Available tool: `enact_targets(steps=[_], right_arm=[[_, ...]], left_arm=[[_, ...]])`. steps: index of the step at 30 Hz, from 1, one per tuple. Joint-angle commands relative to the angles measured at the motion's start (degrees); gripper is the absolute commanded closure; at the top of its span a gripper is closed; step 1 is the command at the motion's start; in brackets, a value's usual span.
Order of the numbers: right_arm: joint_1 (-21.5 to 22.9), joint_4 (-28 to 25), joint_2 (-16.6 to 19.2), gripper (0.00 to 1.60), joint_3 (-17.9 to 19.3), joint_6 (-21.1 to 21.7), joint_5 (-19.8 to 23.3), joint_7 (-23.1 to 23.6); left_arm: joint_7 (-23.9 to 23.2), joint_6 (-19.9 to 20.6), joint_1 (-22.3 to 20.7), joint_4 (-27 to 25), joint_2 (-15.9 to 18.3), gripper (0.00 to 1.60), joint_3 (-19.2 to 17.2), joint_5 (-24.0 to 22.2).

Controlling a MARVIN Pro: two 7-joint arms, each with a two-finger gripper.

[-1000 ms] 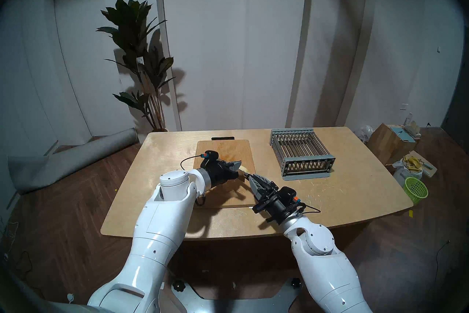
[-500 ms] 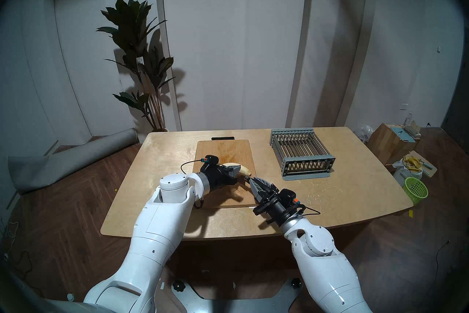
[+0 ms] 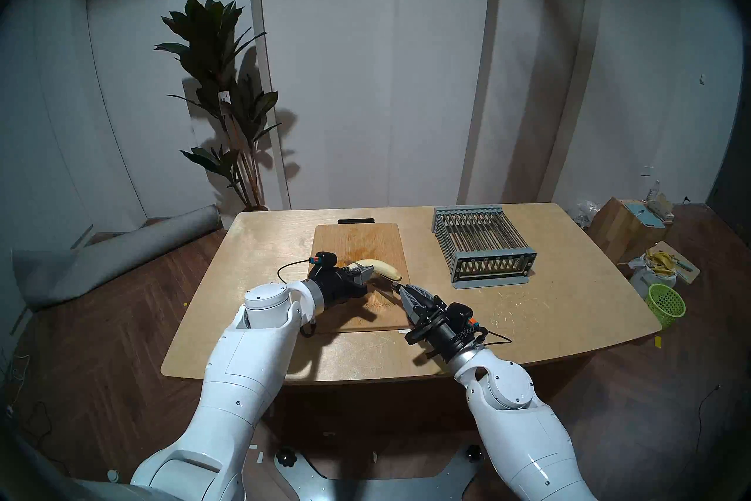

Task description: Cut the banana into four pieces on the cutting board

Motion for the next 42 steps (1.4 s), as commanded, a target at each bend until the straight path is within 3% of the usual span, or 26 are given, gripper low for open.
enact_targets(steps=[1,19,42], right_arm=[[2.37,-1.39,-1.21,1.6,-0.3,-0.07,0.47,-0.16],[1.3,-5.77,-0.8,1.6,0.36,1.31,2.74,-0.43],[-3.11,-9.15,0.42,1.6,2.61,-0.36,0.77,-1.7]], left_arm=[[0.29,1.21,-1.14,-1.5,0.02,1.6,-0.61,-0.43],[-0.05,3.38,-1.57,-6.39,-0.64,1.6,-2.95,-2.36],[0.07,8.38,-2.23,-17.84,-4.88,1.6,0.8,-3.97]])
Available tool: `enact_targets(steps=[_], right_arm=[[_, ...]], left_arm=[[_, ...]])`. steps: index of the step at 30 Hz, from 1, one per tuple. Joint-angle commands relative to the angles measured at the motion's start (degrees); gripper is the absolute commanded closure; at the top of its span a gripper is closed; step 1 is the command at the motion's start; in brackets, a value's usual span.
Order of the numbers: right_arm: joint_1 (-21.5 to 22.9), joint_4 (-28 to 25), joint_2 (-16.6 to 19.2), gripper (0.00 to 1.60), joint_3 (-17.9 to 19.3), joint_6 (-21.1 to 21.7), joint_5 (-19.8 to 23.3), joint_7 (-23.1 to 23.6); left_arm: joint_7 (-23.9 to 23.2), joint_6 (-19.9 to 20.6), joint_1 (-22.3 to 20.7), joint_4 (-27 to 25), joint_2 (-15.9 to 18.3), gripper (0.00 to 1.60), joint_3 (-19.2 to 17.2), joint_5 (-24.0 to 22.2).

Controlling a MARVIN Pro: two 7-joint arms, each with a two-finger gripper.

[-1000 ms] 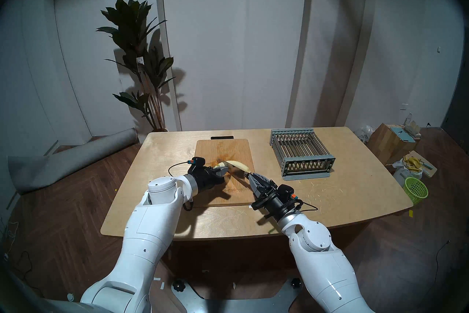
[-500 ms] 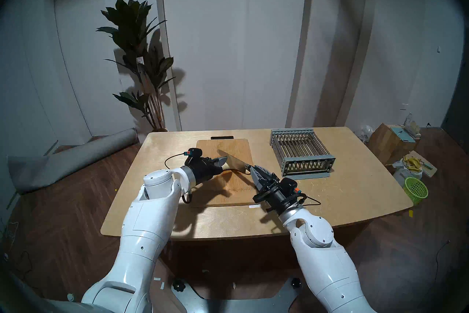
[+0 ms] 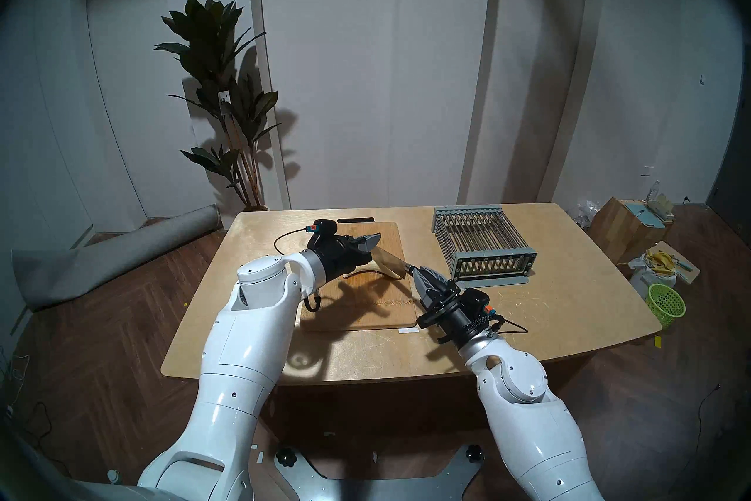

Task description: Cut the banana into four pieces on the cutting board

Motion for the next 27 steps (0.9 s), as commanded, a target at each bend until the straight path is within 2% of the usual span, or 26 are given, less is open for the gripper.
enact_targets(steps=[1,13,22,27], right_arm=[[-0.53,-2.0,-0.49,1.6,0.12,-1.22,-0.41,-0.63],[-1.0,-2.1,-0.46,1.6,0.37,-2.03,-1.34,-1.4],[-0.92,-1.02,-0.49,1.6,0.66,-2.13,-1.18,-1.45],[-0.7,-0.66,-0.64,1.6,0.39,-2.13,-1.17,-1.12]], left_arm=[[0.09,0.92,-1.36,-4.88,-2.13,1.6,1.29,-0.64],[0.83,2.12,0.88,-6.15,-1.73,1.6,1.89,-0.63],[0.76,0.9,5.06,-4.72,-0.89,1.6,4.88,1.03],[0.89,0.01,3.73,-3.5,-1.2,1.6,4.61,1.25]])
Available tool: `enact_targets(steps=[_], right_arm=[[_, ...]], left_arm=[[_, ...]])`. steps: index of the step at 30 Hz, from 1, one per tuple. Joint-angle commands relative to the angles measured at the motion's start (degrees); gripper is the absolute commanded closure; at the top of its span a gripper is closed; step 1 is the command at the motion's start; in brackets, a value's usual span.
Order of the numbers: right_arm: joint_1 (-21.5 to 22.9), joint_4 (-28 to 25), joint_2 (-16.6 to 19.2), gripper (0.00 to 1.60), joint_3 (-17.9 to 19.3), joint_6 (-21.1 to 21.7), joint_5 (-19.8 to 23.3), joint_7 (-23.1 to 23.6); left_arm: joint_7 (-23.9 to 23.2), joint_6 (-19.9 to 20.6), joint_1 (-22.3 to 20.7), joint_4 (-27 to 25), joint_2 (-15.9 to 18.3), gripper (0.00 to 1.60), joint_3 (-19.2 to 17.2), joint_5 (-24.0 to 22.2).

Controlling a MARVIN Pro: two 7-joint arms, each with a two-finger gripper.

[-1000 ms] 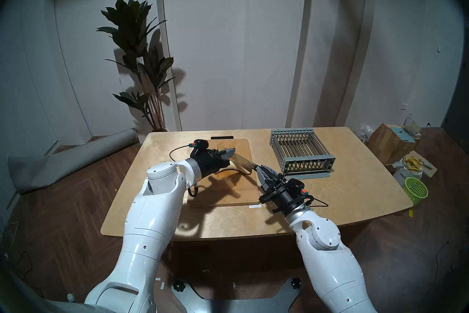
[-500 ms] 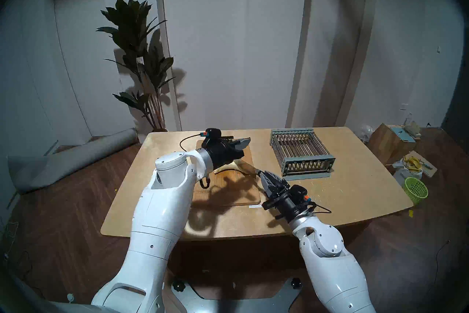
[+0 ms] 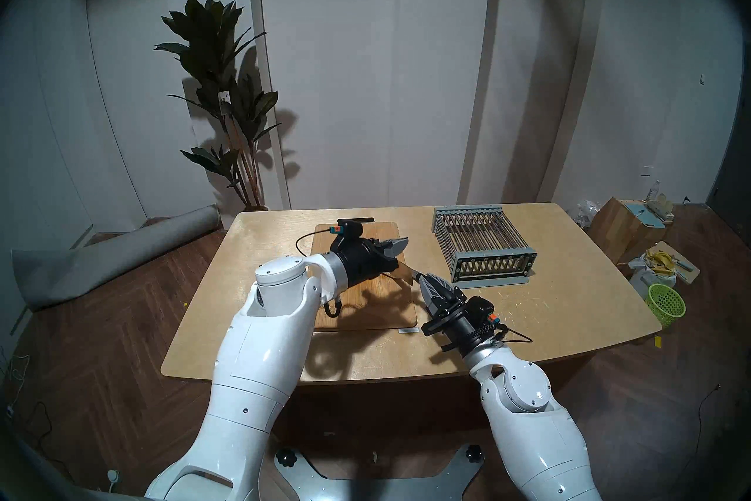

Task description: Cut the banana into four pieces on the cutting board

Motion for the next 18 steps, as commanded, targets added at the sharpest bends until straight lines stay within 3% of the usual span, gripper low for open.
enact_targets(steps=[1,13,18], right_arm=[[0.84,-0.67,-0.51,1.6,-0.59,-0.76,0.22,0.58],[0.95,-0.3,-0.74,1.6,-1.43,-0.55,0.27,0.68],[0.67,-0.41,-0.73,1.6,-1.48,-0.66,0.28,0.46]], left_arm=[[0.15,-1.41,-1.13,0.34,-0.63,1.6,-0.29,-0.05],[1.23,-0.15,-5.22,0.31,-2.25,1.6,0.11,0.95],[2.53,-0.33,-7.0,2.62,-2.59,1.6,1.46,2.26]])
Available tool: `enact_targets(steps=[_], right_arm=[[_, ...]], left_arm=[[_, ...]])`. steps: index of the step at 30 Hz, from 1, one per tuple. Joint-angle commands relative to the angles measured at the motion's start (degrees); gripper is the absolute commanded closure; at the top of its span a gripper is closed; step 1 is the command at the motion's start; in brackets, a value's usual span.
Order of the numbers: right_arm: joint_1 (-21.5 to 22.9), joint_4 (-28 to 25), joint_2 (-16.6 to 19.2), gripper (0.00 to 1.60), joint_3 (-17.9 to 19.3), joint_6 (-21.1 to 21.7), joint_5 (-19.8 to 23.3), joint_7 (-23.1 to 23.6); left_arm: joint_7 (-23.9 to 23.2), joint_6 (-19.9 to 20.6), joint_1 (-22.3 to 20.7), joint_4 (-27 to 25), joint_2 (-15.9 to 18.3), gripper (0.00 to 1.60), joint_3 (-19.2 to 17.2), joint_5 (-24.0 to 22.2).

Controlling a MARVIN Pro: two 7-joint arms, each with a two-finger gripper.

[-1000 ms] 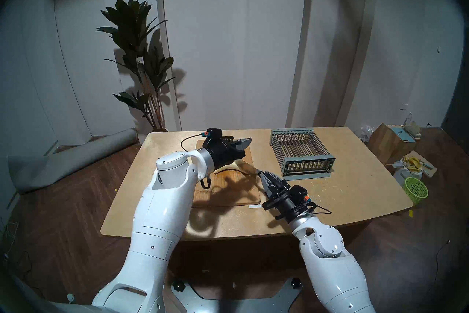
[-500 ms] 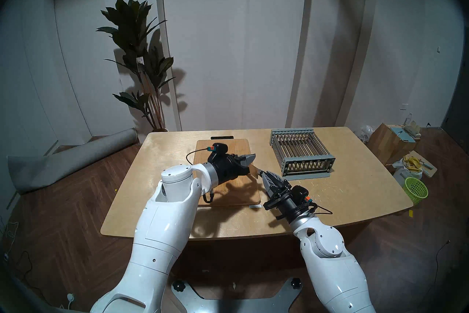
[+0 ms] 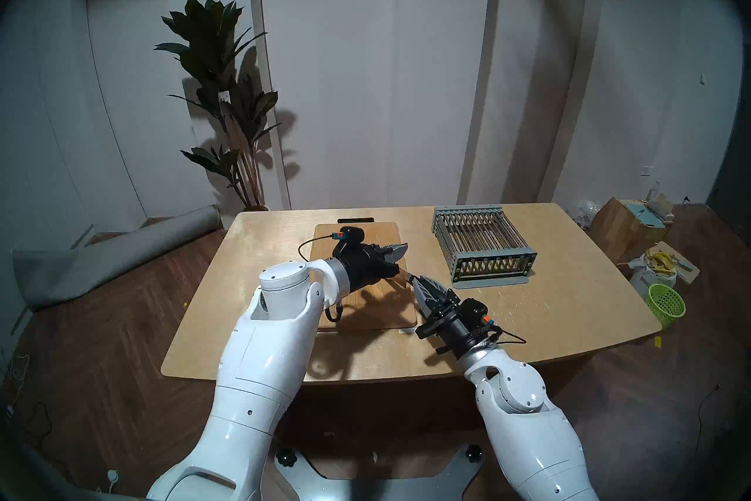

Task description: Cut the banana into four pieces on the cutting board

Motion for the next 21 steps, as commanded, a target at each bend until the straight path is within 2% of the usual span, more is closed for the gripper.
enact_targets(steps=[1,9,21], right_arm=[[0.12,-1.33,-0.36,1.6,0.1,-0.58,0.02,-0.33],[-0.23,-1.32,-0.17,1.6,0.17,-0.4,-0.2,-0.63],[-0.01,-0.66,0.02,1.6,-0.12,-0.4,-0.87,-1.3]], left_arm=[[1.47,-0.15,-4.65,2.18,-1.28,1.6,1.77,1.77],[2.98,-3.14,-3.97,10.05,-0.94,1.6,3.58,4.38],[2.81,-5.2,-2.63,13.5,1.5,1.6,1.96,4.37]])
